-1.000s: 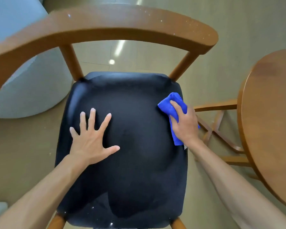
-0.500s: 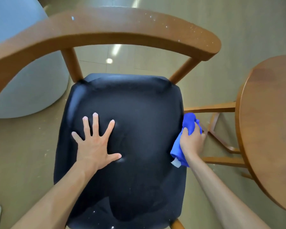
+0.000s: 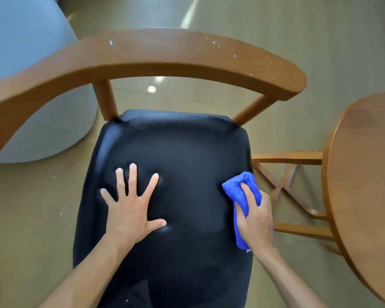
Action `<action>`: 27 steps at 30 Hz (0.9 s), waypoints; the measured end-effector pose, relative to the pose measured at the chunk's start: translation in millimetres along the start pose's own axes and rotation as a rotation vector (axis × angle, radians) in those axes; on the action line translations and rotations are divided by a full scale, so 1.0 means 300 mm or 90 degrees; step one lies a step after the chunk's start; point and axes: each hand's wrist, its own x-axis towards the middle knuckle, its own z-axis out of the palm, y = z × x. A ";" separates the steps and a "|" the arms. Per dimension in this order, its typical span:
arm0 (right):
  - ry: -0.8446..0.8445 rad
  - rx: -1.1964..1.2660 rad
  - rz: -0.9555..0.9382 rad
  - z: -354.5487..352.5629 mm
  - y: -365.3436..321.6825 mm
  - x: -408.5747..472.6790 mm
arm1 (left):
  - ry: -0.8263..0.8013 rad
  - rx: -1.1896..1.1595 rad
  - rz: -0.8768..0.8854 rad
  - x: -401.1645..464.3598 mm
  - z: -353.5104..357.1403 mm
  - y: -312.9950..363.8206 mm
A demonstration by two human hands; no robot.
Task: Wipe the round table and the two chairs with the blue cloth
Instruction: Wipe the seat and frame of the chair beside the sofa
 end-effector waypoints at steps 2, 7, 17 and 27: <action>0.058 0.030 0.127 0.029 -0.043 0.110 | 0.007 -0.002 -0.002 0.003 0.006 0.000; 0.091 -0.081 0.130 0.089 -0.192 0.291 | 0.010 0.005 0.001 0.012 0.011 -0.006; -0.284 -0.128 -0.658 0.061 -0.088 -0.419 | -0.026 -0.012 0.075 -0.039 -0.048 -0.102; -0.021 -0.146 -0.062 0.094 -0.290 0.106 | -0.027 -0.079 0.074 -0.156 0.004 -0.199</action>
